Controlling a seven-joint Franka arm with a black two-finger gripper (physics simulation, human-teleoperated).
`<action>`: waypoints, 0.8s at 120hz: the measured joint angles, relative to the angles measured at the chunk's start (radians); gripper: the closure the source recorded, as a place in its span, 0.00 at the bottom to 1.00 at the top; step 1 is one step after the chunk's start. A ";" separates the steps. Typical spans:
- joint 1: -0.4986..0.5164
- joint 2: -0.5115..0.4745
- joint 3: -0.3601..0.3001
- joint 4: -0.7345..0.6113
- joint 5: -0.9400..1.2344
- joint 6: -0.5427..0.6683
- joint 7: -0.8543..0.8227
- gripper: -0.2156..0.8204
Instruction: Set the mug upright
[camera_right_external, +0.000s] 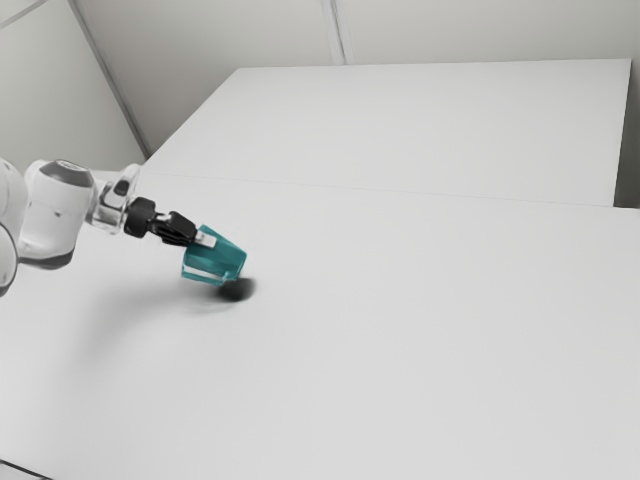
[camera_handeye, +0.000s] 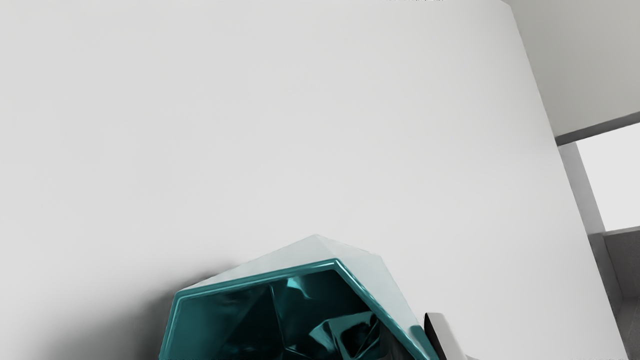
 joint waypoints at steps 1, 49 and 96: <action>-0.002 -0.003 0.000 0.002 0.005 0.002 -0.001 0.95; -0.098 -0.034 -0.033 0.159 0.795 0.217 -0.232 0.96; -0.115 0.005 -0.038 0.091 0.994 0.422 -0.524 0.96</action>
